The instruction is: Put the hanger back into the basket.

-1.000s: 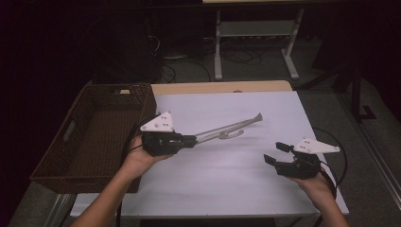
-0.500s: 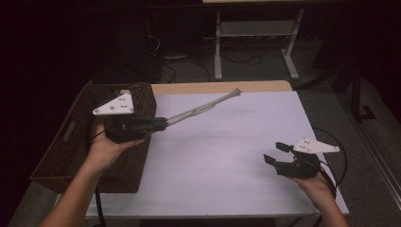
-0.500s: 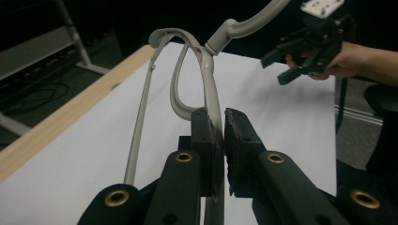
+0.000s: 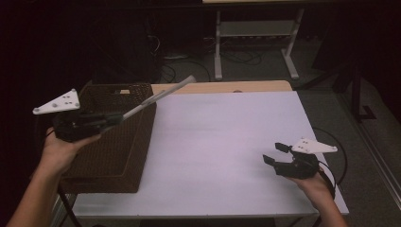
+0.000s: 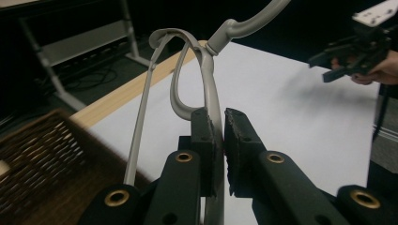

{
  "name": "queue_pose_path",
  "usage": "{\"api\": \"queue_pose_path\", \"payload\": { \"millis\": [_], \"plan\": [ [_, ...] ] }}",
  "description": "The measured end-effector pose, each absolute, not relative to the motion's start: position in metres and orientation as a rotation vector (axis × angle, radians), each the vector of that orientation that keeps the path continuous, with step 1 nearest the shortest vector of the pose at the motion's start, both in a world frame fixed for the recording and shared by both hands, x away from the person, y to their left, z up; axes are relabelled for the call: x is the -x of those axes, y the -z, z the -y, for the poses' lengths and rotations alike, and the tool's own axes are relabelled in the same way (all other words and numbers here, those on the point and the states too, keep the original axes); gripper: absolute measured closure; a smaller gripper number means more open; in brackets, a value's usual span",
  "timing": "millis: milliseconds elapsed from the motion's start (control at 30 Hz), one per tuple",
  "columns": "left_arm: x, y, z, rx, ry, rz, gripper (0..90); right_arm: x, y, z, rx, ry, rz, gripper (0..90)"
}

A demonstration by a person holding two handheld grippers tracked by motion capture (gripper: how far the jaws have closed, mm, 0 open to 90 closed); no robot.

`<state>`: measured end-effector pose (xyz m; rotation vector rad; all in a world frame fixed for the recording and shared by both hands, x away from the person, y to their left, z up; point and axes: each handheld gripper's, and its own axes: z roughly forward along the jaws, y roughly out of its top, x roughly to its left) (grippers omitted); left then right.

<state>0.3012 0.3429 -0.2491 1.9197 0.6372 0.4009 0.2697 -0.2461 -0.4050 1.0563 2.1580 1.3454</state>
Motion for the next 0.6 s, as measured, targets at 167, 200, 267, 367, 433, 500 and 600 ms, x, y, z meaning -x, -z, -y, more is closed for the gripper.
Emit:
{"api": "queue_pose_path", "payload": {
  "millis": [167,200,267,367,433,500,600],
  "plan": [
    [-0.296,0.251,-0.372,-1.888,-0.420,-0.696,83.5,-0.270,0.406,0.247,-1.068,-1.346,-2.155,31.8],
    [-0.296,0.251,-0.376,-1.894,-0.424,-0.699,83.6,-0.270,0.406,0.247,-1.067,-1.345,-2.157,31.8],
    [-0.293,0.254,-0.386,-1.893,-0.433,-0.731,83.5,-0.270,0.406,0.247,-1.067,-1.341,-2.158,31.8],
    [-0.290,0.257,-0.401,-1.885,-0.439,-0.761,83.5,-0.271,0.407,0.247,-1.069,-1.339,-2.159,31.7],
    [-0.288,0.259,-0.408,-1.881,-0.450,-0.779,83.5,-0.271,0.407,0.246,-1.073,-1.338,-2.161,31.7],
    [-0.286,0.261,-0.418,-1.871,-0.459,-0.799,83.5,-0.271,0.407,0.246,-1.069,-1.337,-2.163,31.7],
    [-0.284,0.265,-0.432,-1.853,-0.459,-0.832,83.5,-0.271,0.407,0.246,-1.069,-1.333,-2.162,31.7]
  ]
}}
